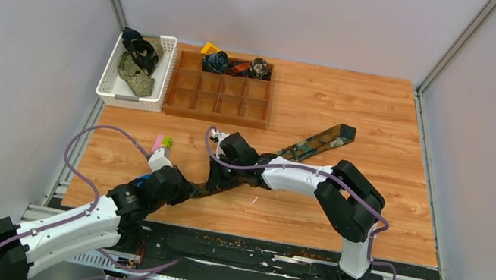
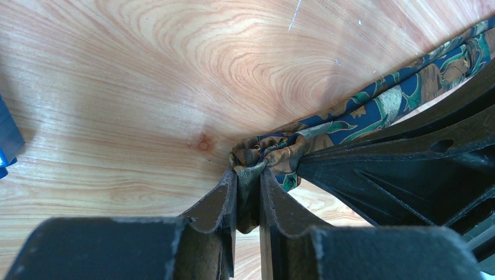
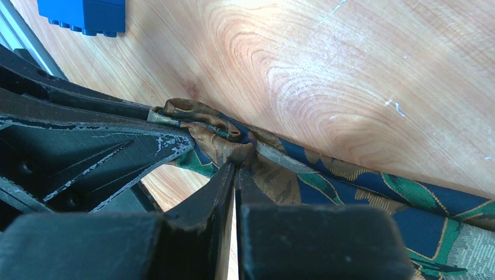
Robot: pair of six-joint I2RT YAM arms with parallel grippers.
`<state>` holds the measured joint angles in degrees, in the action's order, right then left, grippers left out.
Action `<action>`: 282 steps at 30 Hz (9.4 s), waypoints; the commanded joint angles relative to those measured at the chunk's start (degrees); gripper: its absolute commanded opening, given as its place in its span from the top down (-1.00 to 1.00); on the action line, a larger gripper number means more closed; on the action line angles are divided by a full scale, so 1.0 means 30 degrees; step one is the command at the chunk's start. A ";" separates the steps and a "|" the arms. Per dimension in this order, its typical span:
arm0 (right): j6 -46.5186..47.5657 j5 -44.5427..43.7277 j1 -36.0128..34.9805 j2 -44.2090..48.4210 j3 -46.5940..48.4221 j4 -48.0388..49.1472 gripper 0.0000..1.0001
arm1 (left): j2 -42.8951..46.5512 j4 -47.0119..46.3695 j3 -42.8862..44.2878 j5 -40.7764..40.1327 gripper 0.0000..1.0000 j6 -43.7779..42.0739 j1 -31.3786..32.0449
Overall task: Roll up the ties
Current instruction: Roll the tie at the center of the board.
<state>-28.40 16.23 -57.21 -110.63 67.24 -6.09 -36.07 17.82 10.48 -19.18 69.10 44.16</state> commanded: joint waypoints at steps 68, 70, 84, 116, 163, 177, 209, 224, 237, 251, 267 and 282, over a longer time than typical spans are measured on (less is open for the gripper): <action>-0.0608 0.1553 -0.0990 -0.1855 0.2997 0.0782 0.93 | -0.1404 0.5286 0.5108 -0.0479 1.00 -0.4188 0.0016; -0.0647 0.1768 -0.1170 -0.2206 0.3345 0.0765 0.93 | -0.1372 0.5468 0.5216 -0.0453 1.00 -0.4252 0.0016; -0.0913 0.3215 -0.1422 -0.3057 0.3573 0.1649 0.94 | -0.2024 0.6036 0.5699 -0.0592 1.00 -0.4745 0.0019; -0.0109 0.2415 0.0772 0.1656 -0.0672 0.1026 0.91 | -0.9621 0.2057 0.6816 0.0614 1.00 -0.5060 0.0016; 0.0129 0.0337 0.1287 0.5779 -0.4177 0.0771 0.88 | -1.0749 0.1081 0.9468 0.0975 -0.14 -0.4255 0.1539; -0.0991 0.1430 0.1291 0.6094 -0.4587 0.2618 0.30 | -0.8815 0.1088 0.8215 -0.0033 -0.08 -0.3903 0.1539; -0.1569 -0.2364 -0.0636 0.2251 0.0428 -0.1834 0.15 | -0.1185 0.5446 0.7002 -0.3350 -0.08 -0.5336 0.0027; 0.0635 -0.3299 -0.0540 0.1299 0.1507 -0.3445 0.62 | 0.0301 0.5632 0.6089 -0.2491 -0.08 -0.5313 0.0016; 0.2495 -0.1315 0.0787 -0.0202 0.0801 -0.1811 0.63 | 0.0881 0.3817 0.4493 -0.0625 -0.08 -0.5521 0.0016; 0.2311 -0.0484 0.1368 -0.0370 -0.0120 -0.1536 0.63 | -0.0175 -0.0841 0.1870 0.0799 -0.36 -0.4459 0.0016; 0.1409 0.0278 0.1367 -0.0231 -0.1766 -0.0005 0.63 | -0.1098 -0.4624 -0.0839 0.0125 -0.28 0.1521 0.0016; 0.1137 0.0588 0.1347 -0.0031 -0.2502 0.0652 0.65 | -0.2052 -0.4877 -0.1237 -0.1155 -0.21 0.3564 0.0023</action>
<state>-24.95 18.59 -52.69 -110.00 62.54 -0.03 -40.40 3.40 6.31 -19.73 77.71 44.47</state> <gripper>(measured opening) 0.181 0.614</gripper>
